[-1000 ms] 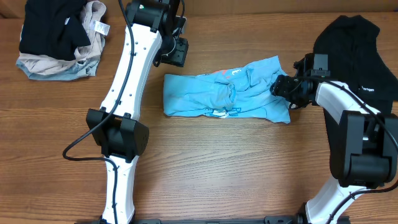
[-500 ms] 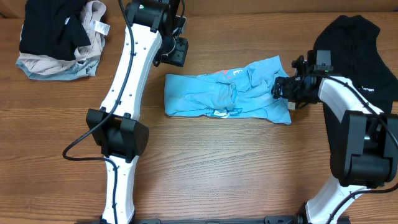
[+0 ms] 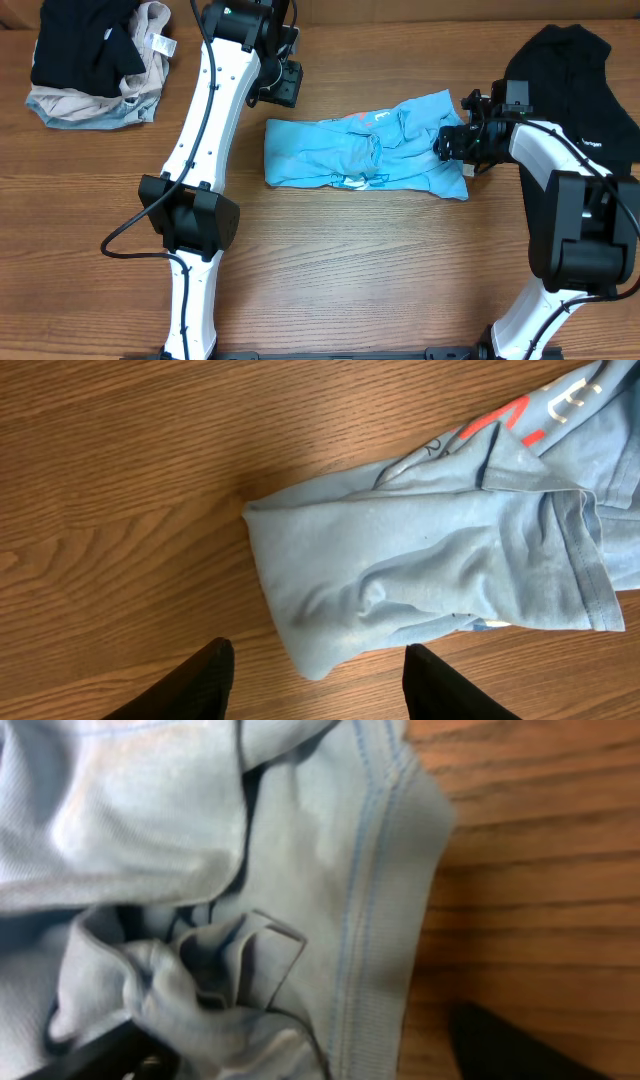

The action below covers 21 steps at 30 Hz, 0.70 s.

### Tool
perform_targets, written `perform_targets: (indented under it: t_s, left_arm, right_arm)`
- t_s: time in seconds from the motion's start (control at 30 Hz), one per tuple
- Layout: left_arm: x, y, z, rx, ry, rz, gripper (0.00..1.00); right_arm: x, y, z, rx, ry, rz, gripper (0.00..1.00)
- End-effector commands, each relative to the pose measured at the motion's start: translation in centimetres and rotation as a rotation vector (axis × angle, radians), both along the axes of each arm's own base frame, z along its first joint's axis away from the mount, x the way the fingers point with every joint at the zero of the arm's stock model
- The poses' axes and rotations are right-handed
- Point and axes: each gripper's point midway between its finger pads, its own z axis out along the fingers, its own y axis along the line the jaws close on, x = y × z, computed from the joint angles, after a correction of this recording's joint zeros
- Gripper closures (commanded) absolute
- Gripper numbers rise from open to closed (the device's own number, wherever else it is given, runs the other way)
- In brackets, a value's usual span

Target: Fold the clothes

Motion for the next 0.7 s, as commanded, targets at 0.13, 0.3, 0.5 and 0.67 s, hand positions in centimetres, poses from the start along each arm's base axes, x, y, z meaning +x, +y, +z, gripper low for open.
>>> perform_targets:
  t_s: [0.13,0.3,0.5,0.67]
  left_arm:
    - [0.2,0.0,0.5,0.001,-0.019,-0.010,0.45]
    - [0.2,0.0,0.5,0.002,-0.017,-0.010,0.45]
    - [0.2,0.0,0.5,0.002,-0.017,-0.010,0.44]
    - [0.2,0.2,0.5,0.010,-0.020,-0.008,0.42]
  right_arm:
    - [-0.7,2.1,-0.7,0.170,0.080,-0.089,0.37]
    - [-1.2,2.2,-1.0,0.191,0.119,-0.147,0.90]
    - [-1.4,0.4,-0.8,0.195,0.127,-0.194,0.96]
    - [-1.6,-4.0,1.6,0.199,0.113,-0.291,0.96]
